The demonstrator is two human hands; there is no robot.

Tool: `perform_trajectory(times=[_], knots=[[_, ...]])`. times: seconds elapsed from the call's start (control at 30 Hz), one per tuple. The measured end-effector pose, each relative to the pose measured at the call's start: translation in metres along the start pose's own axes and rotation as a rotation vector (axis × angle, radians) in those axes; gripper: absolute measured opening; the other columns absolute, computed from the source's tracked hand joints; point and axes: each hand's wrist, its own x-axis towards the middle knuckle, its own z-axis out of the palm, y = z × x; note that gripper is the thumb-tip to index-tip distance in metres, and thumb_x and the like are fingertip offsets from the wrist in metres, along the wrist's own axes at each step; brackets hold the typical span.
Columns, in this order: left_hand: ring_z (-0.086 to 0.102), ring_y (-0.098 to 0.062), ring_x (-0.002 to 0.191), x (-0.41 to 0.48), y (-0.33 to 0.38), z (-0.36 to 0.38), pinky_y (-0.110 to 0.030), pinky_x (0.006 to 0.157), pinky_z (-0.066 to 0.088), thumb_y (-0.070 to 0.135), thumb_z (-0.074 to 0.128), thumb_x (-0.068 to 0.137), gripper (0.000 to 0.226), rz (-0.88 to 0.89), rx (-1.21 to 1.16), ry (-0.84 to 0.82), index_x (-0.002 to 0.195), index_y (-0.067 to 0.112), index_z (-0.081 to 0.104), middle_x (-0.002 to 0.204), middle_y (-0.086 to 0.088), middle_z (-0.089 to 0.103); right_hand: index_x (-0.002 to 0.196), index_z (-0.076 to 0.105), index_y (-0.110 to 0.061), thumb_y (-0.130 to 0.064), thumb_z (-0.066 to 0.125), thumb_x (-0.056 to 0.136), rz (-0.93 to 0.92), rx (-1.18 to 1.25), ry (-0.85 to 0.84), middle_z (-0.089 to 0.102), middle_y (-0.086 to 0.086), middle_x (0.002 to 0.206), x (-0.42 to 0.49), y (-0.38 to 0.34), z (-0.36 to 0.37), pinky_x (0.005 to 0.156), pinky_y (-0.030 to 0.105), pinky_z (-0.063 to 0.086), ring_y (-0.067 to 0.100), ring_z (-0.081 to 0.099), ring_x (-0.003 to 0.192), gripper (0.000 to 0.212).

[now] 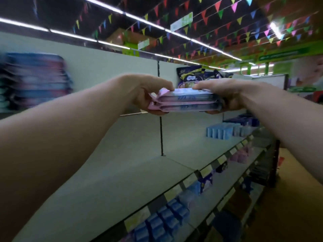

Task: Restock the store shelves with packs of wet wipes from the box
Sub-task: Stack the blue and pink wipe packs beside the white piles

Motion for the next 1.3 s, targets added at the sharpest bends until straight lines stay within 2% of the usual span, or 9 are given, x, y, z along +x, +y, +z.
perform_trajectory(times=[0.23,0.33,0.43,0.57,0.77,0.87,1.03,1.17,1.3], knots=[[0.067,-0.027,0.072,0.010,0.007,-0.060,-0.035,0.057,0.060,0.022,0.063,0.090,0.041,-0.034,-0.020,0.225,0.124,0.008,0.045,0.119,-0.019,0.055,0.082,0.056,-0.013,-0.042,0.054,0.095,-0.149,0.015,-0.203,0.059,0.001,0.055,0.067,-0.038,0.038,0.039,0.017,0.046,0.008,0.056,0.039,0.032],[0.065,-0.027,0.076,0.018,0.007,-0.076,-0.037,0.063,0.058,0.021,0.061,0.091,0.030,-0.051,-0.033,0.313,0.112,0.006,0.046,0.115,-0.019,0.055,0.084,0.056,-0.012,-0.043,0.054,0.094,-0.169,0.015,-0.290,0.060,0.002,0.049,0.096,-0.050,0.052,0.041,0.018,0.049,0.009,0.058,0.040,0.033],[0.064,-0.027,0.072,0.026,0.007,-0.089,-0.038,0.057,0.059,0.020,0.061,0.091,0.032,-0.068,-0.047,0.383,0.115,0.006,0.045,0.113,-0.020,0.055,0.088,0.059,-0.010,-0.042,0.054,0.095,-0.192,0.038,-0.384,0.060,0.006,0.065,0.123,-0.059,0.064,0.039,0.017,0.047,0.010,0.059,0.040,0.033],[0.066,-0.025,0.053,0.036,0.007,-0.102,-0.034,0.049,0.059,0.021,0.061,0.092,0.033,-0.093,-0.033,0.500,0.117,0.006,0.046,0.098,-0.020,0.057,0.098,0.061,-0.010,-0.044,0.054,0.094,-0.238,0.042,-0.484,0.063,0.008,0.081,0.163,-0.072,0.081,0.051,0.024,0.052,0.014,0.062,0.063,0.035],[0.065,-0.025,0.072,0.051,0.000,-0.124,-0.036,0.057,0.060,0.021,0.061,0.092,0.030,-0.176,-0.069,0.604,0.113,0.003,0.048,0.098,-0.019,0.059,0.105,0.060,-0.009,-0.043,0.059,0.092,-0.271,0.015,-0.633,0.061,0.009,0.089,0.208,-0.085,0.115,0.047,0.022,0.051,0.014,0.062,0.060,0.036],[0.064,-0.025,0.078,0.062,-0.008,-0.141,-0.038,0.065,0.059,0.022,0.059,0.093,0.029,-0.199,-0.083,0.624,0.112,0.002,0.049,0.101,-0.019,0.058,0.110,0.060,-0.009,-0.047,0.061,0.089,-0.297,-0.077,-0.650,0.060,0.011,0.104,0.228,-0.094,0.130,0.052,0.027,0.052,0.018,0.062,0.073,0.043],[0.064,-0.023,0.074,0.077,-0.021,-0.169,-0.037,0.069,0.058,0.019,0.056,0.094,0.020,-0.277,-0.046,0.666,0.100,0.001,0.050,0.087,-0.016,0.062,0.115,0.058,-0.010,-0.033,0.063,0.091,-0.285,-0.195,-0.712,0.055,0.013,0.115,0.250,-0.108,0.150,0.052,0.029,0.057,0.024,0.067,0.075,0.034],[0.064,-0.025,0.072,0.091,-0.030,-0.189,-0.043,0.058,0.059,0.016,0.055,0.094,0.029,-0.319,0.064,0.740,0.117,0.001,0.045,0.105,-0.016,0.055,0.113,0.059,-0.007,-0.025,0.058,0.095,-0.310,-0.260,-0.726,0.056,0.013,0.107,0.256,-0.118,0.175,0.041,0.027,0.053,0.023,0.064,0.060,0.026],[0.064,-0.027,0.073,0.102,-0.033,-0.206,-0.043,0.056,0.060,0.020,0.053,0.096,0.042,-0.373,0.128,0.755,0.132,0.001,0.043,0.124,-0.017,0.053,0.125,0.055,-0.004,-0.020,0.051,0.099,-0.350,-0.320,-0.741,0.052,0.018,0.121,0.260,-0.132,0.192,0.041,0.030,0.054,0.029,0.064,0.073,0.030]])
